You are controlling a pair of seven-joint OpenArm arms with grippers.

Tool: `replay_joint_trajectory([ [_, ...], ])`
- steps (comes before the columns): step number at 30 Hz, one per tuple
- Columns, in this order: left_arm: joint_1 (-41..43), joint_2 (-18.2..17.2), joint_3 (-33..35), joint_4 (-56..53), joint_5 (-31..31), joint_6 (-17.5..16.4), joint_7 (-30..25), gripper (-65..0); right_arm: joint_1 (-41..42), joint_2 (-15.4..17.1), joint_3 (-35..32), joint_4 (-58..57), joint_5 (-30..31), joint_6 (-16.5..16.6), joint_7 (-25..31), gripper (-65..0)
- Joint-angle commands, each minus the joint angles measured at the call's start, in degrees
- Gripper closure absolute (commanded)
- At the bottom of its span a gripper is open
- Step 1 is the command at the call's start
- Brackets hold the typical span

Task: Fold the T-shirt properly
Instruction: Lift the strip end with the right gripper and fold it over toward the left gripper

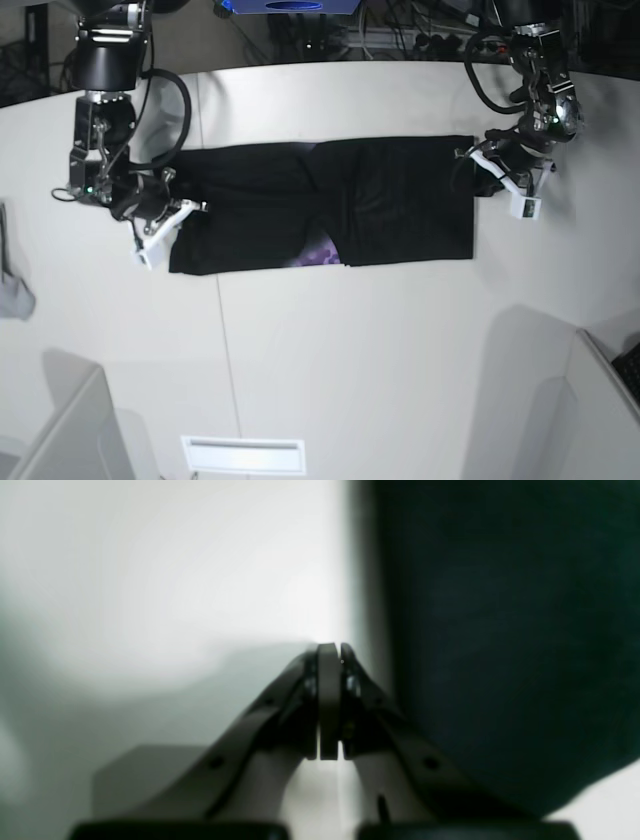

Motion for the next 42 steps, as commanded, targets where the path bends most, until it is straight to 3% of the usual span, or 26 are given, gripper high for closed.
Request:
replay_joint_trajectory([
  [1,-0.69,-0.44,0.88,1.03,0.05,-0.19,-0.06,0.0,0.60,0.56,-0.07,0.76,-1.22,-0.54,-1.15,0.0],
  [6,-2.89,-0.44,3.69,-0.29,0.05,-0.19,0.11,0.0,0.95,0.91,-0.95,7.09,-1.22,-7.66,-1.59,0.0],
  [16,-3.41,-0.44,3.87,0.15,0.05,-0.19,0.29,0.0,0.95,0.91,-14.05,20.63,-1.22,-23.13,-1.77,0.0],
  [24,-2.62,-2.64,3.17,0.06,0.05,-0.19,0.11,0.0,1.13,-0.85,-21.52,26.61,-0.96,-30.87,-1.77,0.0],
  [29,-2.62,-3.52,3.52,0.06,0.05,-0.19,0.11,0.0,1.22,-1.03,-24.95,29.77,-0.78,-33.07,-1.77,0.0],
  [35,-2.71,-3.26,3.96,0.06,0.05,-0.19,0.38,0.0,0.95,-3.84,-25.83,32.94,-0.78,-33.07,-1.77,0.0],
  [42,-3.41,-3.17,9.41,-0.03,0.05,-0.19,0.38,0.0,0.95,-7.53,-25.92,33.64,-0.78,-33.07,-1.68,0.0],
])
